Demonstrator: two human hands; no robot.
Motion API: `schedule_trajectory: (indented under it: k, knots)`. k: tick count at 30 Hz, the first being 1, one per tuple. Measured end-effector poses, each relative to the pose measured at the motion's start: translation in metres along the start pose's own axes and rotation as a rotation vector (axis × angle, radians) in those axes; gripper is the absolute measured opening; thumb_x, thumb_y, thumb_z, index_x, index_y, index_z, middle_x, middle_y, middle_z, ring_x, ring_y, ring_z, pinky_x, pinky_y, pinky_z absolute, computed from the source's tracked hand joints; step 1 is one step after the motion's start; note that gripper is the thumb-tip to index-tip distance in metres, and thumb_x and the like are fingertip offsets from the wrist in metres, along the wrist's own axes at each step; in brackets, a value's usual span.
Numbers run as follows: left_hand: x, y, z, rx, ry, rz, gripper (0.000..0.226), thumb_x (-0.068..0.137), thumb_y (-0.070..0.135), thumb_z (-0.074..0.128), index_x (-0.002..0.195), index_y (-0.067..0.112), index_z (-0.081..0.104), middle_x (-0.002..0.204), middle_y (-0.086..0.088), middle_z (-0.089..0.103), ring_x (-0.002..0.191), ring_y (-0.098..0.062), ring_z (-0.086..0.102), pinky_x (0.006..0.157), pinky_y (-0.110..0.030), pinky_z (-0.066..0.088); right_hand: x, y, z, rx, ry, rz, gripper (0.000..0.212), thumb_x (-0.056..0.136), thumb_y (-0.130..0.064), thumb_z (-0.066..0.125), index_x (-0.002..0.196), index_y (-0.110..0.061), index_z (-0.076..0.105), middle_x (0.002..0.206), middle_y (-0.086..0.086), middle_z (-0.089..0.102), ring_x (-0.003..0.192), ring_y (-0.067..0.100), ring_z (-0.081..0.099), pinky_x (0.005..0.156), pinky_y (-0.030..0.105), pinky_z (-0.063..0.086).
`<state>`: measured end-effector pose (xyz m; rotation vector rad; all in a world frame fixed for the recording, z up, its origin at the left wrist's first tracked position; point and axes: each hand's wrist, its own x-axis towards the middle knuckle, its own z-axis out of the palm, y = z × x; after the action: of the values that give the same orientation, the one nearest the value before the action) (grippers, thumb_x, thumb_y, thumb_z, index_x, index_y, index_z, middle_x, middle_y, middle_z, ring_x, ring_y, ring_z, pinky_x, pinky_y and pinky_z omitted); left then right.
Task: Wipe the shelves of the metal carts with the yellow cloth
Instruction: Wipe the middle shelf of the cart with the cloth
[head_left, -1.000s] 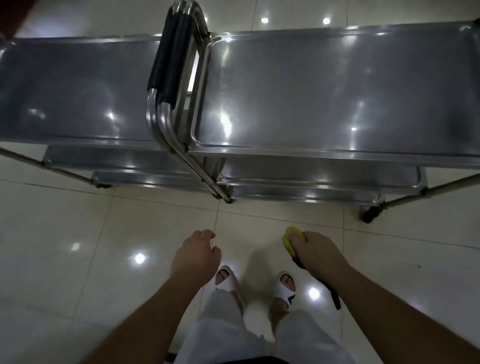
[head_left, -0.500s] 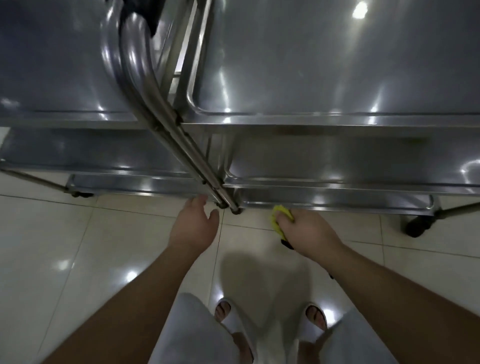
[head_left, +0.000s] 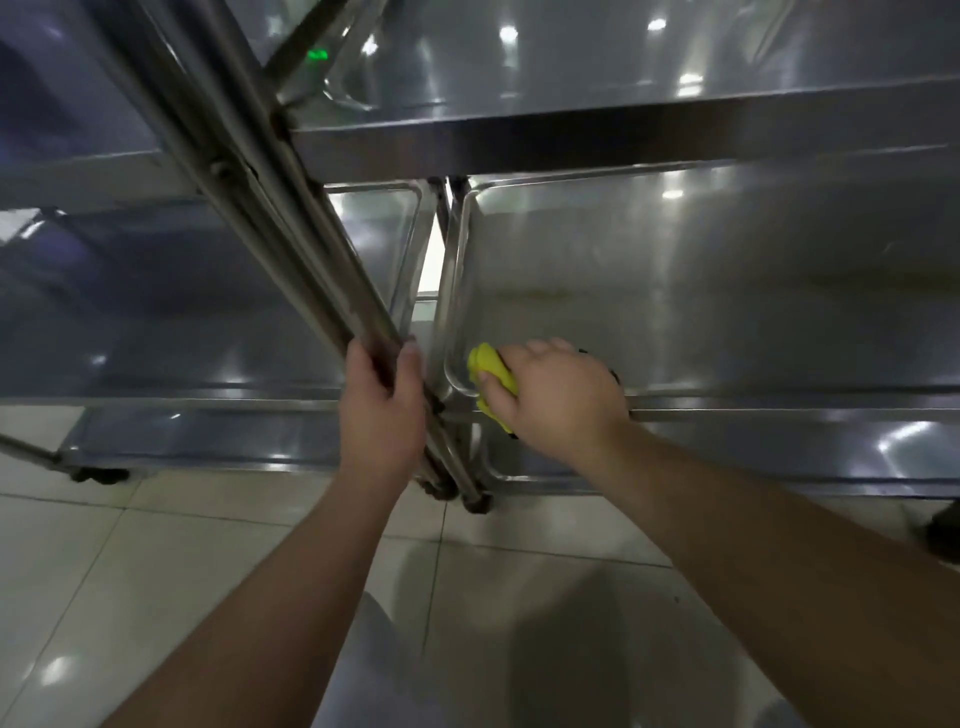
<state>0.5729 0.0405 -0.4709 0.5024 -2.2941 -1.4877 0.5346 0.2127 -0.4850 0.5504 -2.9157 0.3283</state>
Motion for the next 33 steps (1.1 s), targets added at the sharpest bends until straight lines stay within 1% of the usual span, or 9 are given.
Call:
schedule_trajectory:
  k: [2, 4, 6, 8, 10, 15, 19, 21, 33]
  knots:
    - [0.002, -0.008, 0.011, -0.036, 0.047, 0.029, 0.016, 0.106, 0.037, 0.053, 0.11, 0.022, 0.048, 0.098, 0.003, 0.07, 0.081, 0.006, 0.062, 0.067, -0.004, 0.041, 0.009, -0.009, 0.022, -0.005, 0.033, -0.016, 0.041, 0.099, -0.051, 0.051, 0.108, -0.016, 0.07, 0.096, 0.007, 0.072, 0.091, 0.033, 0.064, 0.07, 0.038, 0.048]
    - [0.004, -0.014, 0.022, -0.062, 0.086, 0.072, 0.018, 0.107, 0.038, 0.049, 0.111, 0.021, 0.043, 0.1, -0.005, 0.068, 0.084, -0.005, 0.065, 0.067, -0.008, 0.045, 0.018, -0.022, 0.043, 0.028, 0.004, -0.034, 0.036, 0.098, -0.044, 0.055, 0.12, -0.017, 0.067, 0.115, 0.006, 0.071, 0.108, 0.032, 0.062, 0.085, 0.041, 0.047]
    - [0.006, -0.019, 0.028, -0.064, 0.125, 0.108, 0.019, 0.107, 0.038, 0.048, 0.113, 0.021, 0.042, 0.098, -0.005, 0.066, 0.085, -0.01, 0.065, 0.067, -0.012, 0.047, 0.025, -0.032, 0.056, 0.044, -0.134, -0.077, 0.051, 0.1, -0.04, 0.051, 0.148, -0.023, 0.048, 0.153, -0.001, 0.051, 0.144, 0.027, 0.04, 0.112, 0.045, 0.033]
    - [0.009, -0.024, 0.03, -0.065, 0.15, 0.145, 0.018, 0.107, 0.036, 0.049, 0.113, 0.02, 0.041, 0.095, -0.005, 0.065, 0.082, -0.011, 0.065, 0.065, -0.01, 0.045, 0.039, -0.029, 0.057, 0.053, -0.222, -0.088, 0.065, 0.104, -0.042, 0.044, 0.163, -0.025, 0.025, 0.17, -0.006, 0.025, 0.158, 0.022, 0.014, 0.123, 0.047, 0.018]
    - [0.011, -0.029, 0.032, -0.059, 0.138, 0.181, 0.02, 0.107, 0.036, 0.049, 0.112, 0.019, 0.041, 0.092, -0.011, 0.066, 0.079, -0.017, 0.066, 0.063, -0.012, 0.046, 0.056, -0.011, 0.058, 0.049, -0.245, -0.036, 0.062, 0.108, -0.049, 0.03, 0.165, -0.027, 0.019, 0.172, -0.007, 0.019, 0.159, 0.02, 0.009, 0.123, 0.049, 0.016]
    - [0.015, -0.035, 0.037, -0.06, 0.157, 0.204, 0.019, 0.106, 0.032, 0.049, 0.113, 0.018, 0.039, 0.087, -0.018, 0.065, 0.072, -0.02, 0.064, 0.06, -0.012, 0.044, 0.085, 0.09, 0.047, -0.193, -0.156, 0.242, 0.059, 0.094, -0.044, 0.023, 0.134, -0.013, 0.053, 0.137, 0.018, 0.056, 0.124, 0.04, 0.054, 0.098, 0.053, 0.047]
    - [0.013, -0.034, 0.038, -0.075, 0.177, 0.198, 0.019, 0.106, 0.029, 0.051, 0.114, 0.016, 0.04, 0.085, -0.011, 0.064, 0.07, -0.009, 0.063, 0.06, -0.01, 0.044, 0.105, 0.154, 0.033, -0.012, -0.224, 0.65, 0.066, 0.107, -0.049, 0.02, 0.162, -0.012, 0.021, 0.169, 0.013, 0.02, 0.156, 0.035, 0.017, 0.123, 0.057, 0.018]
    - [0.013, -0.034, 0.038, -0.074, 0.178, 0.189, 0.019, 0.106, 0.027, 0.052, 0.115, 0.015, 0.04, 0.082, -0.003, 0.061, 0.069, -0.004, 0.062, 0.06, -0.009, 0.043, 0.12, 0.151, 0.033, 0.014, -0.266, 0.695, 0.067, 0.109, -0.046, 0.016, 0.165, -0.012, 0.007, 0.173, 0.008, 0.005, 0.159, 0.033, 0.003, 0.126, 0.056, 0.008]
    - [0.019, -0.039, 0.039, -0.072, 0.178, 0.232, 0.031, 0.104, 0.032, 0.052, 0.12, 0.007, 0.041, 0.084, -0.011, 0.064, 0.07, -0.012, 0.064, 0.06, -0.013, 0.045, 0.166, -0.005, 0.073, 0.115, -0.284, 0.059, 0.065, 0.105, -0.058, 0.025, 0.164, -0.032, 0.022, 0.172, -0.008, 0.018, 0.158, 0.02, 0.017, 0.123, 0.049, 0.014]
